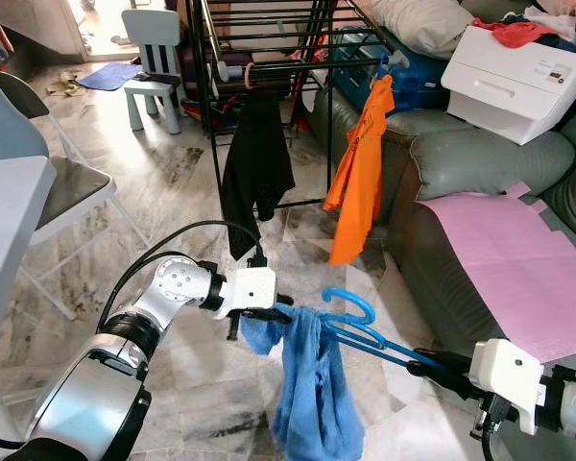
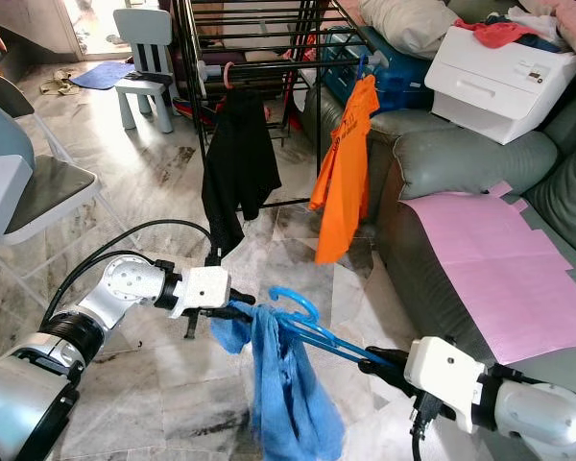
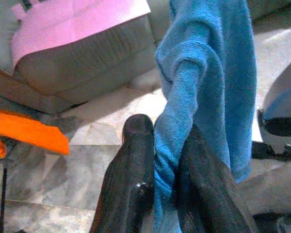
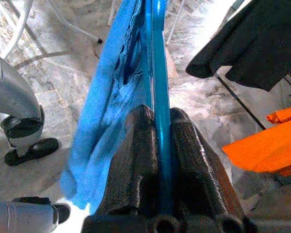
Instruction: Hang hanger
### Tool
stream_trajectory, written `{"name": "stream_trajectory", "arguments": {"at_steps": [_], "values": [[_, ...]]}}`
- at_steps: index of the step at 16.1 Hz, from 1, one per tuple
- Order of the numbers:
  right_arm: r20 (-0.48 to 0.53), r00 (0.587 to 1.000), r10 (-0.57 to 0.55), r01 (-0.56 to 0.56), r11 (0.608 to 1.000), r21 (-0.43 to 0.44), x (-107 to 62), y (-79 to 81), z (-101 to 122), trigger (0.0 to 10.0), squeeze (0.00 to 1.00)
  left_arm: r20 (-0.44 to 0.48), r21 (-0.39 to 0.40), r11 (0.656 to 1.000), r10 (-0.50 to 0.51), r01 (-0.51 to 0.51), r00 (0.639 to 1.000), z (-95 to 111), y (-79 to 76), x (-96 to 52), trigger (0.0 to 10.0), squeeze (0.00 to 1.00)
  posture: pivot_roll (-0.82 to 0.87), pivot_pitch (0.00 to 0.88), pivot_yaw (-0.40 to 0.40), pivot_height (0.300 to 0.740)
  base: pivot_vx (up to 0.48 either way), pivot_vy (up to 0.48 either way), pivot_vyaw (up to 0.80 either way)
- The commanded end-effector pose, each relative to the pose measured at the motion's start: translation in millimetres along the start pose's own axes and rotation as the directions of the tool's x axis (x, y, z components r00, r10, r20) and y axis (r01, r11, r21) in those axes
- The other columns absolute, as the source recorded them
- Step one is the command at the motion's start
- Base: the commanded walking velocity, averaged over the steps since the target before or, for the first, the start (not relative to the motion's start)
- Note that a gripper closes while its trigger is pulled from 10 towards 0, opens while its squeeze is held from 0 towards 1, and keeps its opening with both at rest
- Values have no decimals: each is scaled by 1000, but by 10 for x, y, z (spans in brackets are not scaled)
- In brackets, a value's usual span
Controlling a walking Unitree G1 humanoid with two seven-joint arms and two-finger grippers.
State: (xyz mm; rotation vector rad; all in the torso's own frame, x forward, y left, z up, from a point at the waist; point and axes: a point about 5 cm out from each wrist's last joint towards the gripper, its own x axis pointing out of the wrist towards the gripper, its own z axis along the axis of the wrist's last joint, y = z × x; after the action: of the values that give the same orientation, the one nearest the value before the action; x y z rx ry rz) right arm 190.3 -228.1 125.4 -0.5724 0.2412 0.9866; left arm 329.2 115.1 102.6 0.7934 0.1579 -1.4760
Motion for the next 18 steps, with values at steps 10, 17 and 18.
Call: {"name": "stream_trajectory", "arguments": {"at_steps": [10, 17, 18], "values": [[-50, 997, -57, 59, 998, 24, 58, -88, -81, 10000, 1000, -6, -64, 998, 15, -15, 1000, -77, -29, -46, 0, 0, 33, 0, -17, 740, 0, 0, 0], [-172, 959, -224, 220, 975, -41, -337, -405, -85, 10000, 1000, -91, -180, 975, 113, -127, 990, -289, -74, -175, 0, 0, 22, 0, -14, 740, 0, 0, 0], [-167, 953, -252, 246, 968, -51, -365, -449, -61, 10000, 1000, -97, -198, 971, 121, -138, 988, -313, -83, -189, 0, 0, 22, 0, -14, 740, 0, 0, 0]]}}
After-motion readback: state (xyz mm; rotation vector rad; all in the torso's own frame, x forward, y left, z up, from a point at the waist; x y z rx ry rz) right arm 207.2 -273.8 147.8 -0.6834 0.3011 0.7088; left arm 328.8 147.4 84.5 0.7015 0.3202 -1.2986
